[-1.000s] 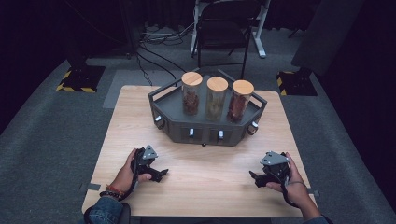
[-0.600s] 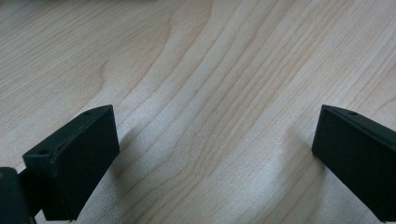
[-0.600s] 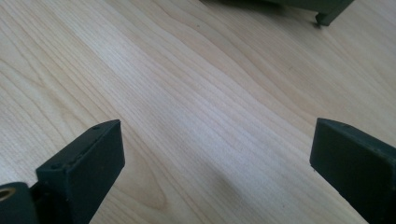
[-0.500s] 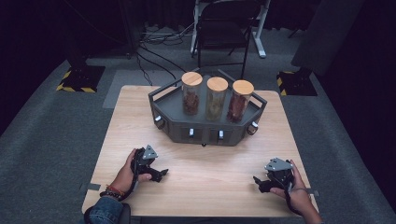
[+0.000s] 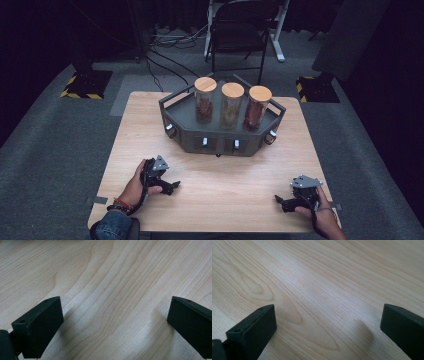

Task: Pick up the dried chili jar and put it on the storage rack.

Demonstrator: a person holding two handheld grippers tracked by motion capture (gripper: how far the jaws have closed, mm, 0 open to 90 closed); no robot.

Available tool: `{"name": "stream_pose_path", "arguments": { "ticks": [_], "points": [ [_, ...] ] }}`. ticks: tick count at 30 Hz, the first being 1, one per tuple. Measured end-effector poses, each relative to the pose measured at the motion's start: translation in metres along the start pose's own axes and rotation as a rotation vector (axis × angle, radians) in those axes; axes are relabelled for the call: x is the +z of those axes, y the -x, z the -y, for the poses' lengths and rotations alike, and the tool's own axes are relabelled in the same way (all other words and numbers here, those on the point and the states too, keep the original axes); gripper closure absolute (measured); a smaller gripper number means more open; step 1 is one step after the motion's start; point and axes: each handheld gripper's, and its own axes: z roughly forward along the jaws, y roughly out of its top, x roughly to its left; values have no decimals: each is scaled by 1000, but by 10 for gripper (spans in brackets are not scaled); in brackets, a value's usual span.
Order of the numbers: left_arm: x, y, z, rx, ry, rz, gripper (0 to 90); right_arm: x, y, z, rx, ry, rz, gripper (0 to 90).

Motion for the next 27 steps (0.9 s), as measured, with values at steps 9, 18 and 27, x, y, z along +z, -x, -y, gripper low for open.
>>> {"name": "stream_pose_path", "arguments": {
  "ticks": [9,18,27],
  "points": [
    [0,0,0,1,0,1,1,2,11,9,60,39,-73,0],
    [0,0,0,-1,1,1,1,3,11,9,64,39,-72,0],
    [0,0,0,-1,0,1,1,3,11,9,65,39,-72,0]
  ]
}}
